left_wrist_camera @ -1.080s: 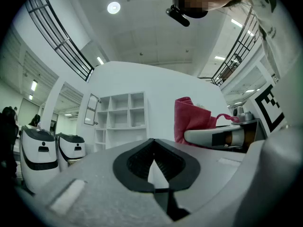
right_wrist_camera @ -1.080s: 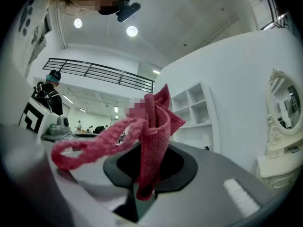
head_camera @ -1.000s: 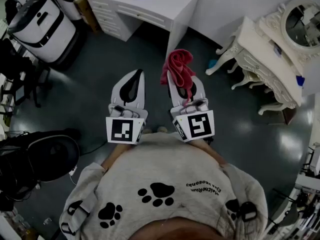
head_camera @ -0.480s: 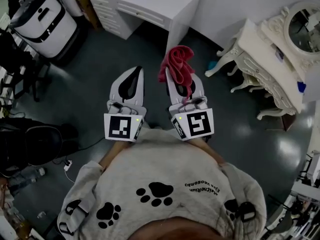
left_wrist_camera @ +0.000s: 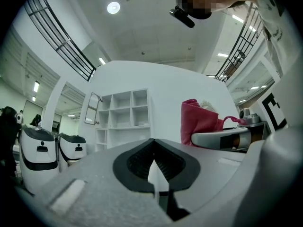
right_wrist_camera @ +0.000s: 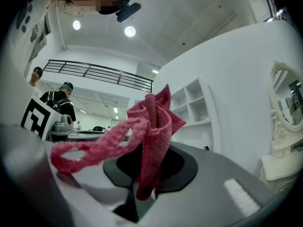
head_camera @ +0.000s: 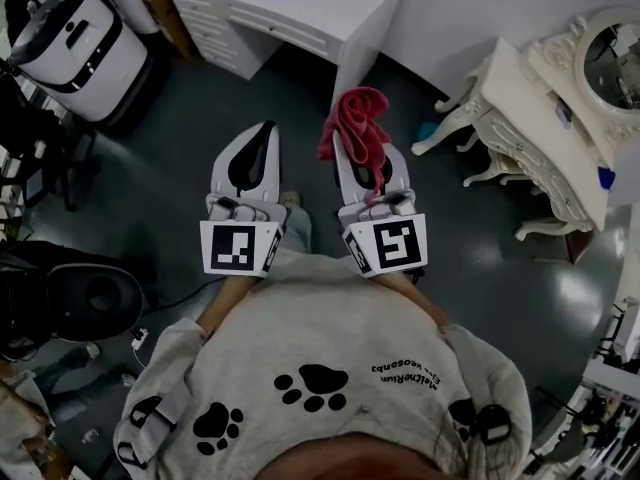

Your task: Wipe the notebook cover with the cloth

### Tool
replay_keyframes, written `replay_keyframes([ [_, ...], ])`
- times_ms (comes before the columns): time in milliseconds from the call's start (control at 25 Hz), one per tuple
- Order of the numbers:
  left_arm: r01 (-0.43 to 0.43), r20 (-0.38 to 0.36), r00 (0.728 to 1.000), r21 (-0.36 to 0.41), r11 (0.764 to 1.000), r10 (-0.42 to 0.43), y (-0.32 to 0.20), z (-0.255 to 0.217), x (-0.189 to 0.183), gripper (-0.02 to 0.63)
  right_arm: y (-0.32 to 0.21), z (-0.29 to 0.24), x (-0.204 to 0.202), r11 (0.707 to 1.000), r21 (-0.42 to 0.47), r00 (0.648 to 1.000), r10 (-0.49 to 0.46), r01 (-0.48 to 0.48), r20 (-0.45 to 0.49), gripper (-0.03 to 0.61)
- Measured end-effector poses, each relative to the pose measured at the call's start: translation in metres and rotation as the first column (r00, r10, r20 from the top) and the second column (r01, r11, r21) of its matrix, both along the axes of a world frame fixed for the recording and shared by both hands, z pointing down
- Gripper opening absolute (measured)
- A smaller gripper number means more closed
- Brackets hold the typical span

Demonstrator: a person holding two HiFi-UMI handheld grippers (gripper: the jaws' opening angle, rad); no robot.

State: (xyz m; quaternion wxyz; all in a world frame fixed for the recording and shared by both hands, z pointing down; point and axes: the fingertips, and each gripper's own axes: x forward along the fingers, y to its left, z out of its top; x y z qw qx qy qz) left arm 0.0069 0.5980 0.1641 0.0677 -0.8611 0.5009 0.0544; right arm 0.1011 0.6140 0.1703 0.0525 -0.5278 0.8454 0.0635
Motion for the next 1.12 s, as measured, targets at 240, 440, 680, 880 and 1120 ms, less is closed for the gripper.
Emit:
replay_keyframes([
  [240,-0.022,-0.001,1.000,-0.002,1.000,0.022,-0.074,-0.002,-0.009,-0.002,-0.077,0.002,-0.012,1.000,-0.018,1.000,0.012,-0.012,0.002,0.058],
  [440,-0.042,0.002,0.999,0.001,0.999,0.042,-0.136,-0.007,-0.026,-0.002,-0.140,-0.004,-0.035,1.000,-0.017,1.000,0.014,-0.014,-0.006,0.060],
  [680,-0.078,-0.001,0.997,-0.002,0.997,0.078,-0.201,-0.007,-0.043,-0.002,-0.202,-0.004,-0.051,0.998,-0.028,0.998,0.057,-0.057,-0.009,0.059],
  [880,-0.106,-0.007,0.994,-0.021,0.994,0.106,-0.237,0.001,-0.047,-0.002,-0.234,0.001,-0.056,0.995,-0.043,0.996,0.086,-0.086,-0.016,0.060],
  [1120,-0.128,-0.020,0.992,-0.045,0.991,0.127,-0.262,0.010,-0.047,-0.002,-0.259,0.007,-0.056,0.992,-0.067,0.995,0.103,-0.104,-0.016,0.060],
])
